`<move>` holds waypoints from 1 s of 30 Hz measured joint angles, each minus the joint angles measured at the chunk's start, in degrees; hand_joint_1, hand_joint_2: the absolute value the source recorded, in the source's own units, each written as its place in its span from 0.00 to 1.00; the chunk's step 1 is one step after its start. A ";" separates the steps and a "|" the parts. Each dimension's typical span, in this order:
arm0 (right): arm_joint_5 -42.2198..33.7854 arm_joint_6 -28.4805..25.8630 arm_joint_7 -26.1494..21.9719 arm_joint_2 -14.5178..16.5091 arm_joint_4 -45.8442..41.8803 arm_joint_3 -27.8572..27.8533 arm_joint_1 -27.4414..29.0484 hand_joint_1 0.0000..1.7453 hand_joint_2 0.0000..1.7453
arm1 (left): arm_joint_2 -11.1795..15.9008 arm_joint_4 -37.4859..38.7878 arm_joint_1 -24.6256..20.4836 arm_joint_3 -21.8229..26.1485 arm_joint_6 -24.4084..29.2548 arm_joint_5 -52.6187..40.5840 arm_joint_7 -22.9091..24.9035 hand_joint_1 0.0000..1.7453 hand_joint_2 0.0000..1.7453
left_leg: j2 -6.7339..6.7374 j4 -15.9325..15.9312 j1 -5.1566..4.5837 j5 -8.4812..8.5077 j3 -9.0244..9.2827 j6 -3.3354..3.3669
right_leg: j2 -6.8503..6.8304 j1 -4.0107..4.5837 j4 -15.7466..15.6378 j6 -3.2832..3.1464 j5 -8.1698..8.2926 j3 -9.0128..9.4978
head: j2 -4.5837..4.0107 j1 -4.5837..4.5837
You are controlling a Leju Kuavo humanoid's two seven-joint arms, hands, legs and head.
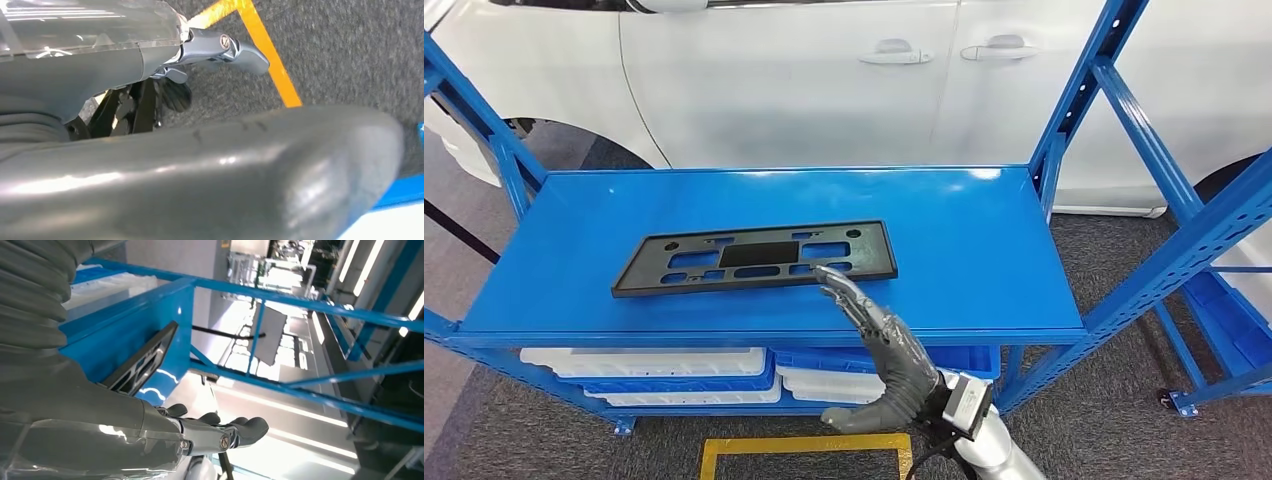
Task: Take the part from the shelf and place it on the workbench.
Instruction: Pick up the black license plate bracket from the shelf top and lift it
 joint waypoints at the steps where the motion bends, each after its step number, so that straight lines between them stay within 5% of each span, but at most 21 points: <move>1: 0.24 -0.18 0.16 0.13 0.53 0.55 -0.45 0.00 1.00 | 0.06 0.00 0.01 -0.01 -0.05 0.05 -0.02 0.00 0.00 | 0.04 -3.85 0.13 2.64 1.39 -0.03 | 0.07 -0.05 0.01 0.18 -0.41 0.55 | 0.00 0.00; 3: 0.46 -0.50 0.54 0.43 1.36 1.44 -1.33 0.00 1.00 | 0.16 0.01 -0.05 -0.03 -0.17 0.09 -0.03 0.00 0.00 | 0.08 -10.61 0.08 5.69 4.28 0.27 | 0.16 0.11 0.06 0.80 -1.24 1.33 | 0.00 0.00; 8: 0.56 -0.58 0.70 0.72 2.28 2.20 -2.62 0.00 1.00 | 0.19 0.01 -0.15 -0.05 -0.34 -0.07 -0.04 0.00 0.00 | -0.08 -13.06 -0.15 5.05 5.73 2.33 | 0.02 0.09 0.76 2.40 -2.62 1.72 | 0.00 0.00; 10: 0.58 -0.58 0.69 0.78 2.48 2.27 -2.92 0.00 1.00 | 0.21 0.01 -0.19 -0.05 -0.36 -0.01 -0.05 0.00 0.00 | -0.04 -13.40 -0.06 4.77 6.34 3.06 | -0.03 -0.05 5.81 2.75 -4.89 -0.77 | 0.00 0.00; 12: 0.74 -0.63 0.80 0.78 2.84 2.32 -2.99 0.00 1.00 | 0.25 0.00 -0.24 -0.05 -0.37 -0.03 -0.06 0.00 0.00 | -0.03 -13.40 -0.17 4.26 6.80 3.43 | -0.03 -0.03 13.87 2.86 -7.48 -5.80 | 0.00 0.00; 14: 1.71 -1.03 1.23 0.77 3.32 2.63 -3.04 0.00 1.00 | 0.26 0.00 -0.19 -0.05 -0.39 -0.03 -0.01 0.00 0.00 | -0.13 -13.38 -0.32 3.59 7.58 3.49 | -0.04 -0.01 17.19 2.78 -6.49 -9.09 | 0.00 0.00; 17: 4.79 -2.53 1.85 0.79 4.40 3.70 -3.70 0.00 1.00 | 0.15 0.04 -0.16 -0.09 -0.33 -0.03 0.28 0.00 0.00 | -0.30 -13.39 -0.46 2.40 9.21 3.19 | -0.01 0.28 8.08 1.88 1.03 -6.85 | 0.00 0.00; 19: 8.79 -5.34 1.76 0.89 5.68 4.67 -4.60 0.00 1.00 | -0.01 0.09 -0.22 -0.11 0.14 -0.03 0.46 0.00 0.00 | -0.38 -13.34 -0.59 1.80 9.70 2.64 | -0.01 0.66 2.49 1.25 3.26 -4.89 | 0.00 0.01; 24: 29.14 -22.88 4.13 1.99 10.49 8.54 -8.59 0.00 1.00 | -0.07 0.10 -0.35 -0.33 1.32 -0.03 0.59 0.00 0.00 | -0.20 -11.99 -0.55 0.25 9.33 1.08 | 0.21 0.36 0.43 0.14 2.93 -3.85 | 0.00 0.00; 28: 46.33 -37.44 9.50 4.15 17.48 12.21 -12.19 0.00 1.00 | -0.14 0.11 -0.32 -0.97 1.22 -0.08 0.55 0.00 0.00 | -0.21 1.31 -0.19 -4.46 1.74 0.18 | 0.09 0.32 0.15 -0.54 2.41 -3.10 | 0.00 -0.02; 30: 53.04 -41.39 12.23 5.54 22.20 13.83 -13.76 0.00 1.00 | -0.12 0.11 -0.29 -1.36 1.02 -0.08 0.54 0.00 0.00 | -0.20 1.52 -0.11 -2.31 0.44 -0.04 | 0.18 0.32 0.20 -0.53 2.03 -2.66 | 0.00 -0.02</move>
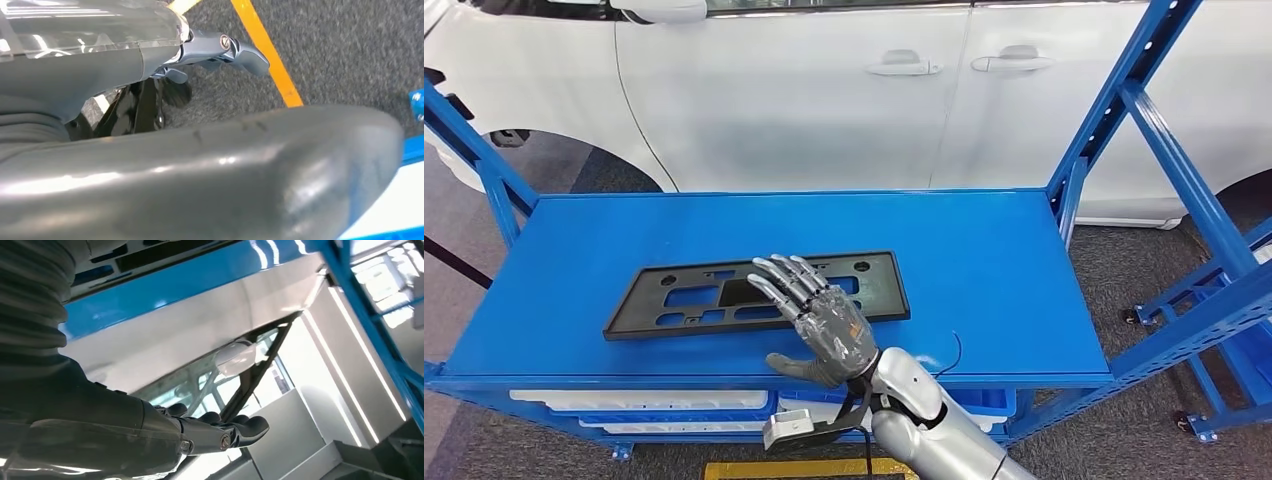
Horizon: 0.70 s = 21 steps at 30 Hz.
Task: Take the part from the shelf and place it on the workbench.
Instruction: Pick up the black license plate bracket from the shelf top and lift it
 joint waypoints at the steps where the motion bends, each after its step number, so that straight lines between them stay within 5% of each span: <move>1: 2.97 -1.16 1.34 0.78 2.30 0.78 -0.95 0.00 1.00 | 0.02 0.00 -0.02 -0.14 -0.10 0.02 -0.01 0.00 0.00 | 0.01 -3.22 0.03 2.58 1.01 0.01 | 0.07 -0.01 0.04 0.08 -0.25 0.34 | 0.00 0.01; 4: 10.78 -3.12 5.29 3.10 8.99 3.18 -4.06 0.00 1.00 | 0.04 0.00 -0.19 -0.44 -0.33 0.04 0.01 0.00 0.00 | 0.05 -13.56 -0.11 7.56 5.06 0.58 | 0.24 0.20 0.30 0.72 -0.98 0.97 | 0.00 0.02; 9: 16.25 -4.79 9.02 5.79 18.07 5.54 -7.01 0.00 1.00 | 0.03 0.00 -0.21 -0.86 -0.55 0.00 0.03 0.00 0.00 | -0.12 -15.25 -0.02 7.53 5.86 2.20 | 0.07 0.35 1.60 2.06 -2.26 0.52 | 0.00 0.02; 12: 17.41 -5.59 9.82 6.23 21.12 6.08 -7.68 0.00 1.00 | 0.06 0.00 -0.23 -1.14 -0.63 0.03 0.01 0.00 0.00 | -0.05 -15.45 0.09 7.45 6.03 2.84 | -0.09 0.16 11.04 2.52 -6.77 -4.23 | 0.00 0.02; 14: 17.98 -5.69 10.25 6.27 23.39 6.42 -7.79 0.00 1.00 | 0.10 0.00 -0.19 -1.22 -0.70 0.03 -0.01 0.00 0.00 | -0.10 -15.43 0.05 7.30 6.14 2.92 | -0.11 0.07 16.18 2.65 -7.69 -7.35 | 0.00 0.02; 16: 18.14 -5.64 10.38 6.28 25.48 6.57 -7.88 0.00 1.00 | 0.10 0.00 -0.10 -1.36 -0.79 0.03 0.00 0.00 0.00 | -0.22 -15.37 0.05 7.04 6.46 2.80 | -0.12 0.06 13.25 2.49 -4.56 -6.58 | 0.00 0.02; 18: 18.14 -5.58 10.40 6.42 26.96 6.67 -8.23 0.00 1.00 | 0.08 0.00 -0.03 -1.47 -0.87 0.03 0.01 0.00 0.00 | -0.28 -15.17 -0.08 6.67 6.71 2.42 | -0.13 0.20 5.57 2.01 -0.69 -3.28 | 0.00 0.02; 21: 18.13 -5.31 10.39 6.81 28.59 6.77 -8.91 0.00 1.00 | 0.09 0.00 -0.06 -1.51 -0.91 0.03 0.03 0.00 0.00 | -0.26 -15.05 -0.34 6.32 6.70 1.53 | -0.03 0.54 0.88 1.33 0.28 -1.36 | 0.00 0.01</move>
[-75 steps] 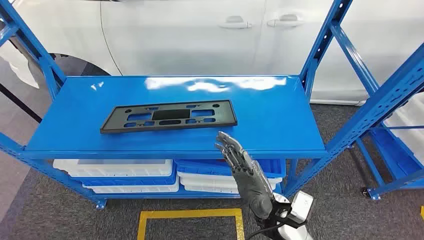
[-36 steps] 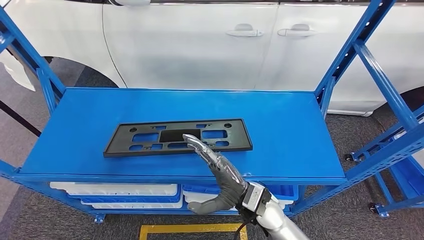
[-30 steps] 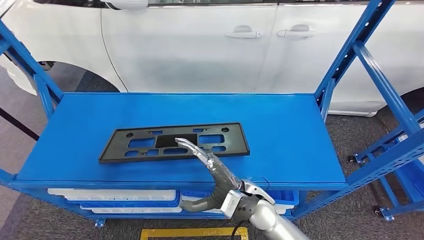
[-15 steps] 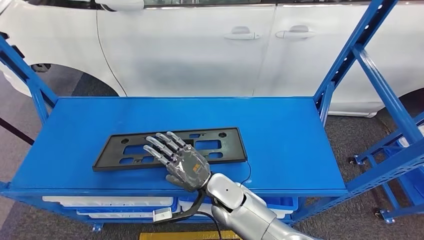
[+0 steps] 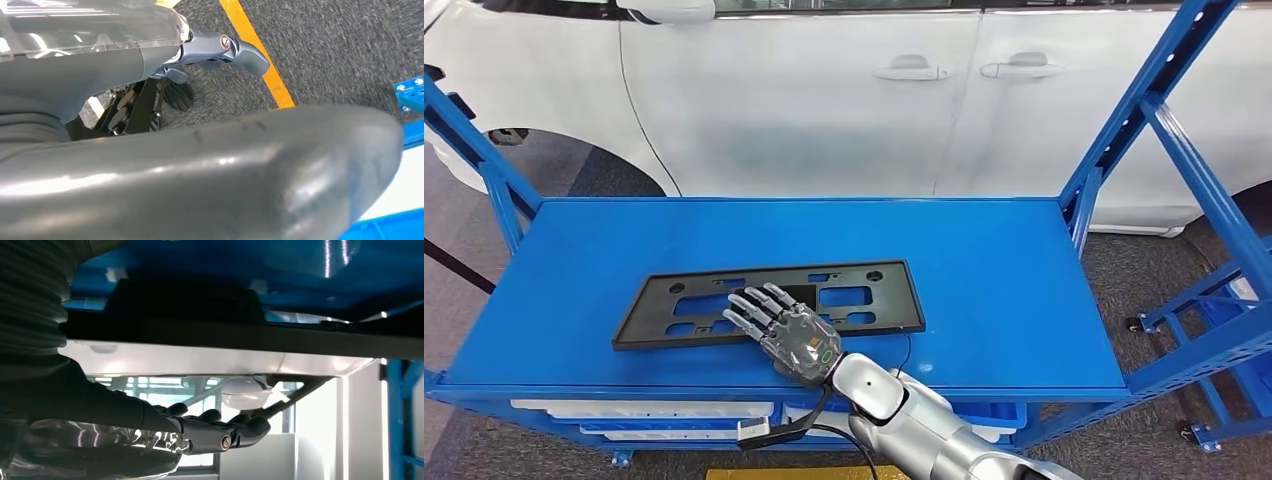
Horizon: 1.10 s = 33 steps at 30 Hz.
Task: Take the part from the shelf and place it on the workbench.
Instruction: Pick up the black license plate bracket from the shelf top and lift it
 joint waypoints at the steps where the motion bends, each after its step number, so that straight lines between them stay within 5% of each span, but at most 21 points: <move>1: 0.01 0.07 0.00 0.13 0.47 0.01 -0.17 0.00 1.00 | 0.02 0.00 -0.01 0.00 0.02 0.00 0.02 0.00 0.00 | 0.02 -0.09 0.06 -0.05 0.08 -0.33 | 0.05 -0.02 -0.07 -0.30 0.03 0.00 | 0.00 -0.01; 4: 0.40 -0.03 0.30 0.89 2.07 0.02 -1.00 0.00 1.00 | 0.14 0.00 -0.03 0.00 0.13 0.00 0.05 0.00 0.00 | 0.10 2.86 0.23 -2.12 -0.96 -1.25 | 0.02 -0.28 -0.56 -1.24 0.09 0.47 | 0.00 -0.01; 7: 1.83 -1.27 1.46 1.72 4.16 0.11 -1.51 0.00 1.00 | 0.16 0.00 0.09 0.00 0.26 -0.02 0.04 0.00 0.00 | 0.11 13.59 0.32 -6.91 -6.17 -1.78 | -0.07 -0.17 -0.57 -1.74 -0.11 0.65 | 0.00 0.01; 9: 3.89 -2.87 3.28 2.44 5.88 0.38 -1.89 0.00 1.00 | 0.20 0.00 0.22 0.00 0.38 -0.02 -0.03 0.00 0.00 | 0.12 15.97 0.33 -6.47 -7.59 -1.87 | 0.02 -0.07 -0.50 -1.88 -0.26 0.84 | 0.00 0.01; 13: 9.97 -4.46 9.56 4.38 9.36 1.66 -3.44 0.00 1.00 | 0.49 0.00 0.14 -0.02 0.51 0.02 -0.17 0.00 0.00 | 0.13 2.65 0.08 0.45 -1.57 -0.85 | 0.36 0.15 -0.37 -1.53 -0.75 1.53 | 0.00 0.01; 18: 11.62 -4.98 11.31 5.56 11.64 2.48 -4.59 0.00 1.00 | 0.60 0.00 -0.02 -0.05 0.55 -0.07 -0.20 0.00 0.00 | 0.20 -0.69 0.06 0.94 -0.10 0.44 | 0.26 0.22 0.14 -0.16 -1.34 1.36 | 0.00 0.01; 21: 14.33 -5.39 14.83 5.82 13.01 3.20 -5.10 0.00 1.00 | 0.60 0.00 -0.11 -0.13 0.59 0.02 -0.16 0.00 0.00 | 0.34 -1.15 0.36 1.15 0.18 1.08 | 0.09 -0.09 8.22 0.66 -5.83 -2.43 | 0.00 0.01; 23: 16.02 -5.40 19.11 6.20 14.44 4.71 -5.78 0.44 1.00 | 0.62 0.00 -0.18 -0.32 0.64 0.02 -0.05 0.00 0.00 | 0.36 -1.09 0.37 1.10 0.16 1.12 | 0.01 -0.46 14.97 1.06 -8.16 -5.94 | 0.00 0.01; 25: 16.57 -4.61 23.45 6.98 16.13 7.39 -6.96 0.94 1.00 | 0.63 0.00 -0.34 -0.67 0.75 0.02 0.27 0.00 0.00 | 0.35 -0.95 0.44 0.97 0.22 0.96 | -0.13 -0.81 14.53 1.27 -6.43 -6.04 | 0.00 0.01; 27: 16.69 -3.12 26.43 7.91 17.74 10.59 -8.39 1.00 1.00 | 0.60 0.00 -0.59 -1.14 0.91 0.02 0.67 0.00 0.00 | 0.30 -0.59 0.52 0.68 0.28 0.50 | -0.23 -1.05 6.95 1.22 -2.55 -2.49 | 0.00 0.01; 29: 16.73 -1.78 27.54 8.85 19.01 13.21 -9.61 1.00 1.00 | 0.59 0.00 -0.87 -1.43 1.05 0.02 0.87 0.00 0.00 | 0.24 -0.10 0.38 0.32 0.11 -0.23 | -0.15 -0.94 1.34 0.73 -0.66 0.07 | 0.00 0.01; 33: 16.75 -0.54 27.75 10.31 20.85 16.03 -11.13 1.00 1.00 | 0.64 0.00 -1.31 -1.54 1.26 0.02 0.96 0.00 0.00 | 0.27 0.24 0.61 -0.16 -0.10 -1.74 | 0.05 -0.63 0.31 -0.82 -0.45 0.31 | 0.00 0.01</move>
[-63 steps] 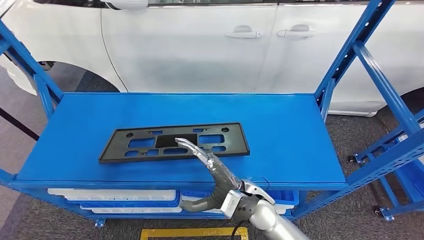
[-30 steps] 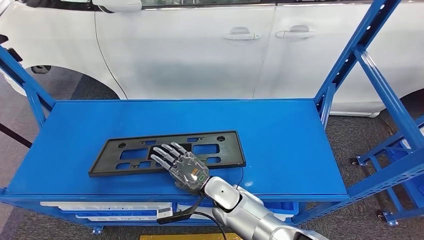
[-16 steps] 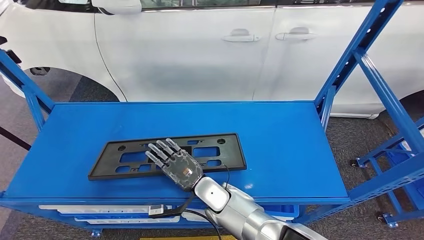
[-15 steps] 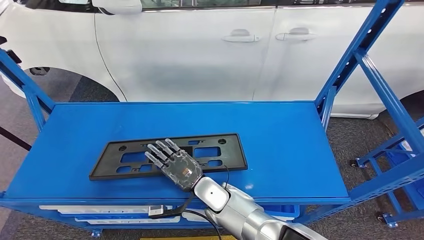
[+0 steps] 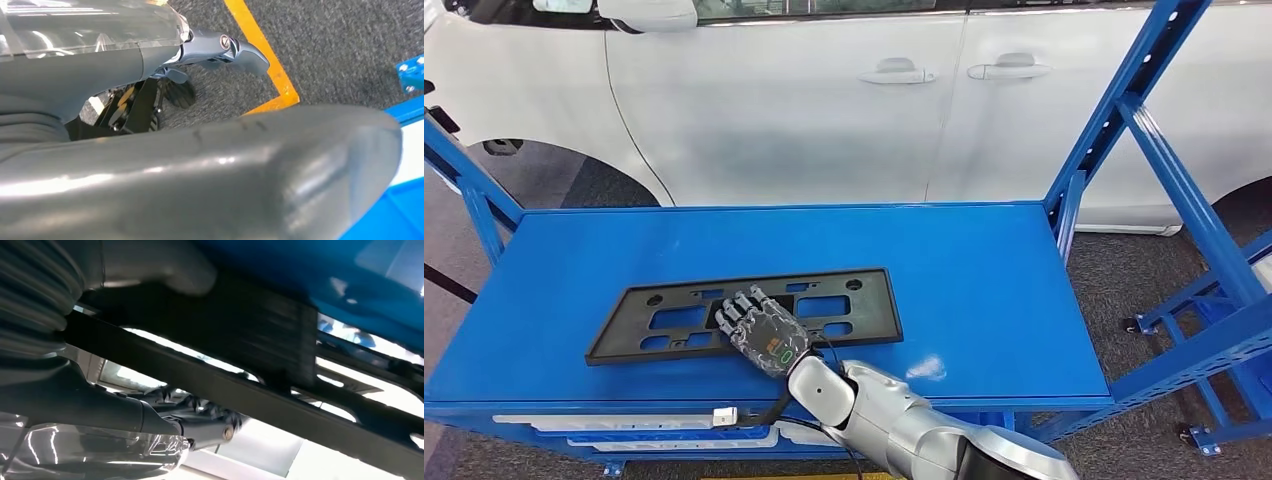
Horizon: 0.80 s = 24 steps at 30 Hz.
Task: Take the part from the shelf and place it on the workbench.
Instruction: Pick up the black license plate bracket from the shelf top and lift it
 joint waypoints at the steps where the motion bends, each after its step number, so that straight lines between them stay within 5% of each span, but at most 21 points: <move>1: 0.00 0.13 -0.05 0.31 0.32 0.39 -0.30 1.00 1.00 | 0.01 0.00 -0.05 -0.01 0.02 0.00 0.01 0.00 0.00 | 0.01 1.32 0.06 -0.90 -0.55 -0.26 | -0.03 -0.07 -0.15 -0.35 0.09 0.06 | 0.00 -0.01; 4: 0.00 0.37 -0.48 0.96 1.19 1.07 -0.81 1.00 1.00 | 0.04 0.00 -0.03 -0.02 -0.02 0.00 -0.04 0.00 0.00 | 0.00 11.31 0.11 -5.82 -5.15 -0.62 | -0.09 0.09 -0.25 -0.96 0.06 0.14 | 0.00 -0.01; 6: -0.03 0.50 -1.03 1.07 1.70 1.23 -0.85 1.00 1.00 | 0.12 0.00 0.01 -0.01 -0.20 0.00 -0.18 0.00 0.00 | 0.00 16.03 0.09 -6.78 -7.61 -0.61 | -0.07 0.36 -0.22 -1.13 -0.04 0.22 | 0.00 0.00; 7: -0.05 0.56 -1.35 1.11 1.90 1.27 -0.87 1.00 1.00 | 0.16 0.00 0.04 0.00 -0.43 0.02 -0.31 0.00 0.00 | 0.00 15.27 0.08 -5.62 -7.41 -0.45 | -0.01 0.46 -0.21 -1.17 -0.10 0.33 | 0.00 0.00; 9: -0.10 0.62 -2.06 1.32 2.16 1.28 -1.06 1.00 1.00 | 0.26 0.00 0.07 0.01 -1.16 0.03 -0.89 0.00 0.00 | 0.02 8.19 -0.02 -1.40 -4.38 0.18 | 0.17 0.57 -0.21 -1.13 -0.28 0.66 | 0.00 -0.01; 11: -0.11 0.67 -2.74 1.49 2.39 1.27 -1.32 1.00 1.00 | 0.37 0.00 0.01 0.00 -2.17 0.01 -1.94 0.00 0.00 | 0.06 1.75 -0.39 0.93 -1.50 0.90 | 0.31 0.75 -0.12 -0.79 -0.41 0.66 | 0.00 -0.01; 16: -0.19 1.28 -4.12 1.73 2.68 0.88 -1.89 1.00 1.00 | 0.36 0.01 0.10 -0.04 -4.45 -0.04 -5.16 0.00 0.00 | 0.19 -0.89 -0.40 1.22 -0.29 2.07 | 0.31 0.80 0.91 0.75 -1.29 0.11 | 0.00 0.01; 20: -0.33 1.58 -4.74 1.76 3.03 0.70 -1.93 1.00 1.00 | 0.30 0.02 0.18 -0.28 -5.74 0.02 -6.53 0.00 0.00 | 0.41 -1.30 -0.18 1.41 -0.05 2.67 | 0.09 0.29 13.21 1.77 -7.10 -5.91 | 0.00 0.01; 22: -0.41 1.64 -4.95 1.75 3.16 0.54 -1.91 1.00 1.00 | 0.25 0.04 0.26 -0.46 -6.35 0.02 -7.15 0.00 0.00 | 0.39 -1.18 -0.13 1.30 -0.01 2.59 | -0.05 -0.09 14.92 2.10 -6.38 -7.03 | 0.00 0.01; 24: -0.57 1.55 -5.22 1.76 3.21 0.27 -2.01 1.00 1.00 | 0.18 0.10 0.28 -0.64 -6.54 0.02 -7.29 0.00 0.00 | 0.29 -0.86 -0.02 1.05 0.09 2.25 | -0.20 -0.44 8.86 2.21 -2.53 -4.23 | 0.00 0.01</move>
